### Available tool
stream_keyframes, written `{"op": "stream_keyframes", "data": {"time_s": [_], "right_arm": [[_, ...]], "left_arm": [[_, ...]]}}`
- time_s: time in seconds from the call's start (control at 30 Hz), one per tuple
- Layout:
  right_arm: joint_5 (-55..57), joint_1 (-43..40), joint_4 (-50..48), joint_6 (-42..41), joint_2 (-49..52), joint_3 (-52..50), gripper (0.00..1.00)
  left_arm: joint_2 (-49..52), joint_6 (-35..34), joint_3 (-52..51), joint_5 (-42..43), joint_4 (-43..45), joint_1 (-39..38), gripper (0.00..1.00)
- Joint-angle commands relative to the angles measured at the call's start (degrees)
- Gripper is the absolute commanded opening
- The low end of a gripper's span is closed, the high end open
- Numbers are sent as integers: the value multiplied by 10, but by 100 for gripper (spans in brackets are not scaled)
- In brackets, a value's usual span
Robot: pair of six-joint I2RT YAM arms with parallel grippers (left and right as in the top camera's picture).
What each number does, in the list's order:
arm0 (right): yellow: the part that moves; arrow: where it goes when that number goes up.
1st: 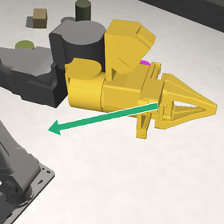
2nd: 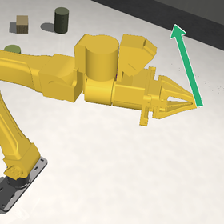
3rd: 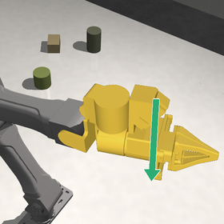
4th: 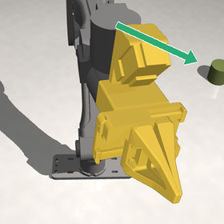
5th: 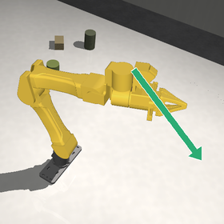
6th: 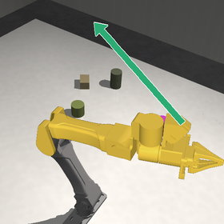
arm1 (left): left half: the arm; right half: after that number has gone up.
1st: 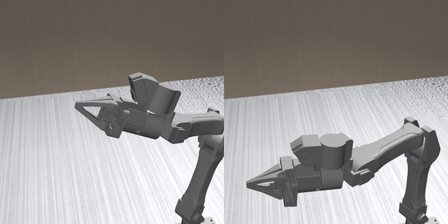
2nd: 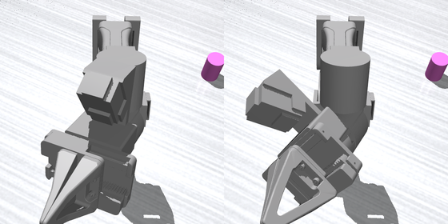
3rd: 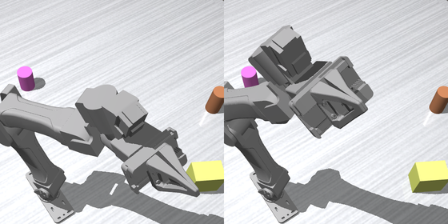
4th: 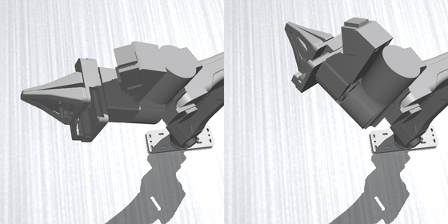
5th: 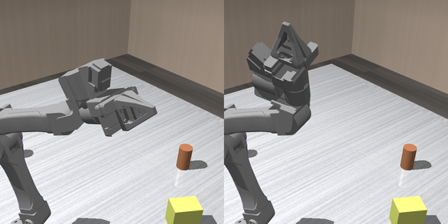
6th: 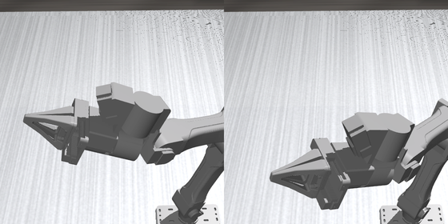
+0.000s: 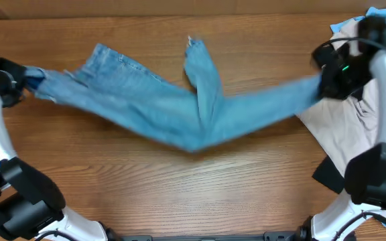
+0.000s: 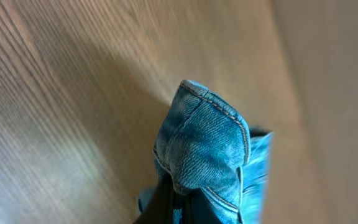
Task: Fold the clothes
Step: 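Stretch the jeans between both grippers, pulling left and right apart, then lower the stretched jeans flat onto the table with both grippers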
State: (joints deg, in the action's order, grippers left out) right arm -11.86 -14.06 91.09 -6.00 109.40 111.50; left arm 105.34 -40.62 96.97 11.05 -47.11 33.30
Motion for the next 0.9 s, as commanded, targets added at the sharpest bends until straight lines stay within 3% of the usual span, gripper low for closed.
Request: {"op": "stream_keyframes", "data": {"time_s": [0.0, 0.23, 0.73, 0.87], "right_arm": [[-14, -62, 4, -26, -9, 57, 4], [9, -56, 49, 16, -6, 2, 4], [62, -27, 60, 11, -6, -138, 5], [62, -23, 60, 2, -6, -160, 5]], "left_arm": [[-35, -55, 39, 35, 12, 47, 4], [-33, 94, 20, -1, -107, 7, 4], [-33, 86, 5, -264, -235, -114, 4], [-33, 74, -28, -294, -235, -120, 4]]}}
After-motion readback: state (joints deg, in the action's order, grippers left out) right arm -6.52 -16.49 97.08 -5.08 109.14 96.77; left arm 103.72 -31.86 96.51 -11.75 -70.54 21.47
